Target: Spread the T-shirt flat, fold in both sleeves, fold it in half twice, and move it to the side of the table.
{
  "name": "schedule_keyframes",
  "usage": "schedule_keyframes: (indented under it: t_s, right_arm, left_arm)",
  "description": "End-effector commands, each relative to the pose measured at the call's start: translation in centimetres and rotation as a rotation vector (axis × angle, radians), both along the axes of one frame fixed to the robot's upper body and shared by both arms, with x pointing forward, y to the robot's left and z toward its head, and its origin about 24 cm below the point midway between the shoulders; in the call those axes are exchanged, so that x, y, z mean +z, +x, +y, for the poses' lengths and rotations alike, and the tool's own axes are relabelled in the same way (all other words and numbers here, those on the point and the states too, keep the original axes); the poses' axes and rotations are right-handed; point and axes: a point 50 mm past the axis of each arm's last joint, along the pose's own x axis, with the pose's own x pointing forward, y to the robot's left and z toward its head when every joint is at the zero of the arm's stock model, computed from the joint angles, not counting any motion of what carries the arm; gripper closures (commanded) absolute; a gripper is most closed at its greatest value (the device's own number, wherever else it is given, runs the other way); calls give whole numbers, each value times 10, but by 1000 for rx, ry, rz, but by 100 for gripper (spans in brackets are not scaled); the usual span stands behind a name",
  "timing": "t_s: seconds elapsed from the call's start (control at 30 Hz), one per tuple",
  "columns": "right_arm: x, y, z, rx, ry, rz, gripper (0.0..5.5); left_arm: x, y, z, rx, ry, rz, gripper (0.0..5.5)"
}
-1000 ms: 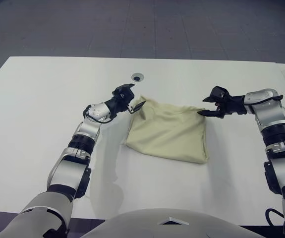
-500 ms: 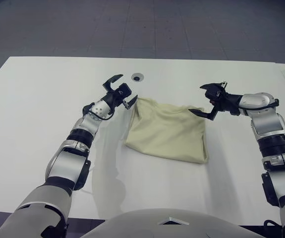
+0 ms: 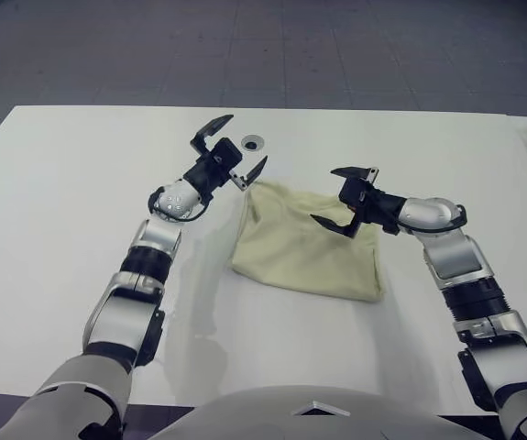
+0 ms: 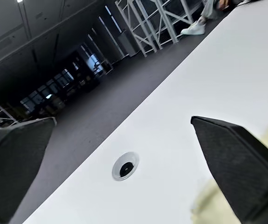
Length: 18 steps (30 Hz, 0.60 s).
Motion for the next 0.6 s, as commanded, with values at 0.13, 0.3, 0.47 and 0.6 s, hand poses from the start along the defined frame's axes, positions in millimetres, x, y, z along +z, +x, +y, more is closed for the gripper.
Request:
schedule_keyframes:
  t_s: [0.13, 0.3, 0.47, 0.6]
  right_arm:
    - [0, 16, 26, -98, 207, -50, 12]
    - [-12, 27, 39, -119, 209, -26, 12]
    - [-23, 32, 61, -85, 192, 0, 12]
    - [-31, 34, 70, -71, 168, 10, 12]
  left_arm:
    - [-7, -56, 28, -118, 186, 131, 10]
    - [-25, -74, 30, -133, 322, 233, 10]
    - [-46, -85, 17, -160, 391, 283, 10]
    - [-51, -89, 10, -172, 409, 286, 10]
